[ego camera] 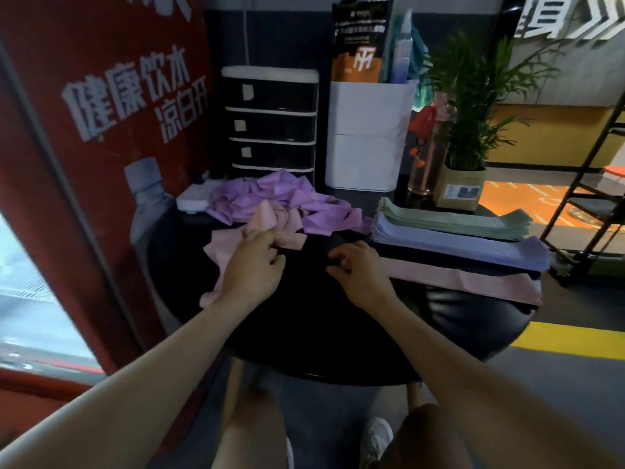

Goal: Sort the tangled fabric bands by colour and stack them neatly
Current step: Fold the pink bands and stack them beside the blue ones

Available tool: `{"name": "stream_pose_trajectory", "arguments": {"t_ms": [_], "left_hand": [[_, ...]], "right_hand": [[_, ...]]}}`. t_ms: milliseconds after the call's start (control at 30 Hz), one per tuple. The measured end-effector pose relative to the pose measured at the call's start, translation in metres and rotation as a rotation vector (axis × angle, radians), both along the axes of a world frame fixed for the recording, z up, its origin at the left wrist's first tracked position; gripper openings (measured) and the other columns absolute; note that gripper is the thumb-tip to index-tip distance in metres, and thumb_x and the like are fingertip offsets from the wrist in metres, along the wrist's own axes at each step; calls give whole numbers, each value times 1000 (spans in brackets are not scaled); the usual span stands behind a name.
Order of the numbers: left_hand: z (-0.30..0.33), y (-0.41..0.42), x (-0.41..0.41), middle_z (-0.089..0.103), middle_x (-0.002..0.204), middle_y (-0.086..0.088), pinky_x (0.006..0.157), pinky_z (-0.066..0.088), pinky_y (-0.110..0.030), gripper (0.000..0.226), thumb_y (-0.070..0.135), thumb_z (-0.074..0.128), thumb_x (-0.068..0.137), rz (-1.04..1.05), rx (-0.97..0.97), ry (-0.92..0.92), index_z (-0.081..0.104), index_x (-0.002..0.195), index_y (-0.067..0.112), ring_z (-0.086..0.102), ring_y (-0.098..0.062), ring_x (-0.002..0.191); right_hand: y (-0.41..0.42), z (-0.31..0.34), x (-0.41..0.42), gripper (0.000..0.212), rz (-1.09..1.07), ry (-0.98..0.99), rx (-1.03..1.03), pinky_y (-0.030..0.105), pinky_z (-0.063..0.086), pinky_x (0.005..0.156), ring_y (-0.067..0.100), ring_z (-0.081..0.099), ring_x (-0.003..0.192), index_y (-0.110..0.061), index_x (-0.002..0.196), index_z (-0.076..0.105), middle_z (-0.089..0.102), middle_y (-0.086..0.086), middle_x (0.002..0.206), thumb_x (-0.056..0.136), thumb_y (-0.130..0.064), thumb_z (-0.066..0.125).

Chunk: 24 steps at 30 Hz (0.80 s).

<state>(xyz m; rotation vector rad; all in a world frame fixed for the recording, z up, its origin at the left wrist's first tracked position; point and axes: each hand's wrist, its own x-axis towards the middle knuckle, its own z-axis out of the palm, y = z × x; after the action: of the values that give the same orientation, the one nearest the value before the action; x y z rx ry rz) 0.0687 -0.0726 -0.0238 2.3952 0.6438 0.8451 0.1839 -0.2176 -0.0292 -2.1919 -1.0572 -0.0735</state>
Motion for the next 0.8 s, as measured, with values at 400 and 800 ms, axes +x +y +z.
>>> {"name": "stream_pose_trajectory", "arguments": {"t_ms": [400, 800], "left_hand": [[-14, 33, -63, 50, 118, -2, 94, 46, -35, 68, 49, 76, 67, 84, -65, 368, 53, 126, 23, 50, -22, 112], [-16, 47, -72, 60, 76, 7, 58, 39, -7, 10, 9, 66, 84, 24, -385, 31, 66, 93, 14, 56, -9, 73]], "right_hand": [[81, -2, -43, 31, 173, -21, -73, 43, 49, 90, 31, 56, 105, -11, 111, 65, 59, 14, 113, 81, -17, 69], [95, -1, -55, 14, 245, -10, -62, 40, 50, 83, 26, 60, 93, -8, 94, 69, 65, 9, 100, 83, -16, 65]]}}
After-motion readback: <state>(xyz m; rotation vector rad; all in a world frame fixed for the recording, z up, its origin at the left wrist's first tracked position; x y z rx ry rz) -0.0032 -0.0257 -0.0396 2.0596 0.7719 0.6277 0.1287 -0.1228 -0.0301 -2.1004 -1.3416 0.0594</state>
